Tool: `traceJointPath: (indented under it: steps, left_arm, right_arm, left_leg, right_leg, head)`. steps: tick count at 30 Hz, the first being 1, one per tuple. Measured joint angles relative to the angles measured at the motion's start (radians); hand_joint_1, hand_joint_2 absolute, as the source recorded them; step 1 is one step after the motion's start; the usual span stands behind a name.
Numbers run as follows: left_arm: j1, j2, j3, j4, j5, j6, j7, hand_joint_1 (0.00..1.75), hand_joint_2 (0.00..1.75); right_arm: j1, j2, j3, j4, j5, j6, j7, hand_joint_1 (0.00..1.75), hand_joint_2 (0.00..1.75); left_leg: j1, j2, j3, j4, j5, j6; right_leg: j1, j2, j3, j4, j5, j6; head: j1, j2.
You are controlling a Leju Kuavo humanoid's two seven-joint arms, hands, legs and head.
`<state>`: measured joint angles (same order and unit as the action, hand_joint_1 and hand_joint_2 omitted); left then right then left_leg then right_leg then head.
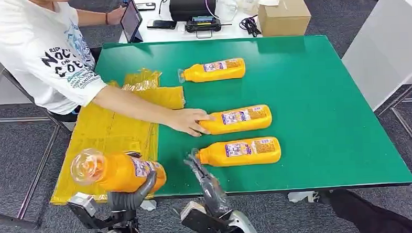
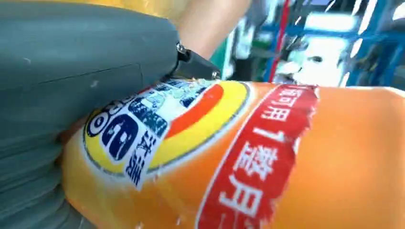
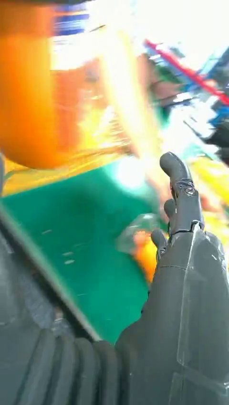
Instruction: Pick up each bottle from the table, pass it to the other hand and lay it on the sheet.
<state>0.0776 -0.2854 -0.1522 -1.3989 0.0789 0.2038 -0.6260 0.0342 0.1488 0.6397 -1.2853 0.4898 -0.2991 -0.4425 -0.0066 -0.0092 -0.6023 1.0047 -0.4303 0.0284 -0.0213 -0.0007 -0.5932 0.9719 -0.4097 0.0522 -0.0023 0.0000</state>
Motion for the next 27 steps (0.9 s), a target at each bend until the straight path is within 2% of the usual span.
traceJointPath:
  steps: [12,17,19,23,27]
  left_arm:
    - [-0.013,-0.01,0.018,-0.043,-0.016,0.022,-0.005,1.75,1.75]
    - [-0.023,-0.011,0.024,-0.043,-0.076,0.102,-0.037,1.75,1.75]
    - [-0.044,-0.008,0.026,-0.038,-0.2,0.198,-0.051,1.75,1.75]
    - [-0.123,0.024,0.029,0.031,-0.638,0.432,-0.017,1.75,1.75]
    - [-0.222,0.068,0.11,0.168,-1.242,0.487,0.11,1.75,1.75]
  right_arm:
    - [0.049,-0.005,-0.045,-0.127,-0.012,-0.006,-0.011,0.0,0.0]
    - [0.056,-0.005,-0.051,-0.146,-0.03,-0.026,-0.062,0.0,0.0]
    - [0.061,-0.003,-0.055,-0.176,-0.057,-0.031,-0.104,0.0,0.0]
    - [0.06,0.009,-0.075,-0.255,-0.127,0.003,-0.169,0.0,0.0]
    - [0.058,0.027,-0.102,-0.321,-0.191,0.045,-0.211,0.0,0.0]
  left_leg:
    - [0.0,0.0,0.001,0.0,0.0,0.0]
    - [0.0,0.0,0.001,0.0,0.0,0.0]
    - [0.0,0.0,0.0,0.0,0.0,0.0]
    - [0.0,0.0,0.001,0.0,0.001,0.0]
    - [0.0,0.001,0.003,0.0,0.001,0.0]
  right_leg:
    - [0.0,0.0,0.0,0.0,0.0,0.0]
    - [0.0,0.0,0.0,0.0,0.0,0.0]
    - [0.0,0.0,0.0,0.0,0.0,0.0]
    - [0.0,0.0,0.002,0.0,0.0,0.0]
    - [0.0,0.0,0.002,0.001,0.002,-0.003]
  head:
    - [0.0,0.0]
    - [0.0,0.0]
    - [0.001,0.0]
    - [0.0,0.0]
    - [0.0,0.0]
